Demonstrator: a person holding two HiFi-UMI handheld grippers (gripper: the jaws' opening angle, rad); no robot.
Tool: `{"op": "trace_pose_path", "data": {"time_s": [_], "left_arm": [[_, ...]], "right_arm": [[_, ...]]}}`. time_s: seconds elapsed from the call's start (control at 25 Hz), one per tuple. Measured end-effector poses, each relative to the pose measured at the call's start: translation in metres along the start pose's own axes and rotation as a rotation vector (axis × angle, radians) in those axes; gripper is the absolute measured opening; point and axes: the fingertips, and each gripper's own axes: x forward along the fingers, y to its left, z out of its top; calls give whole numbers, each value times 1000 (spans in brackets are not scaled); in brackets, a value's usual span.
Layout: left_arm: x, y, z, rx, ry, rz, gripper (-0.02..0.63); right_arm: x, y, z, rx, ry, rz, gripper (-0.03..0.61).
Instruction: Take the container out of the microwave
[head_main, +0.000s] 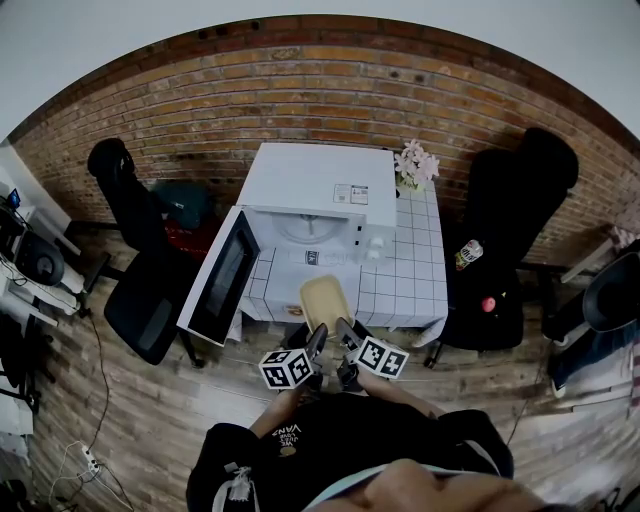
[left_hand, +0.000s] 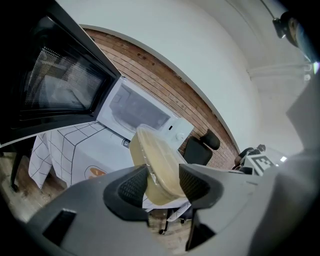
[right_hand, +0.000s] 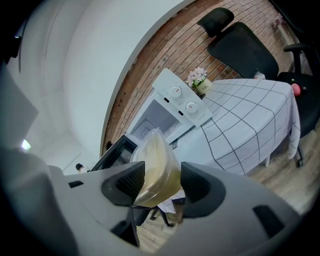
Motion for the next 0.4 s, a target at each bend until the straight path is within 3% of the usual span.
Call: {"op": "trace_pose_path", "data": {"time_s": [0.4], "left_arm": [[1, 1, -3, 1, -2, 6, 204]], "right_arm": [[-1, -3, -3, 7, 5, 1, 218]]}}
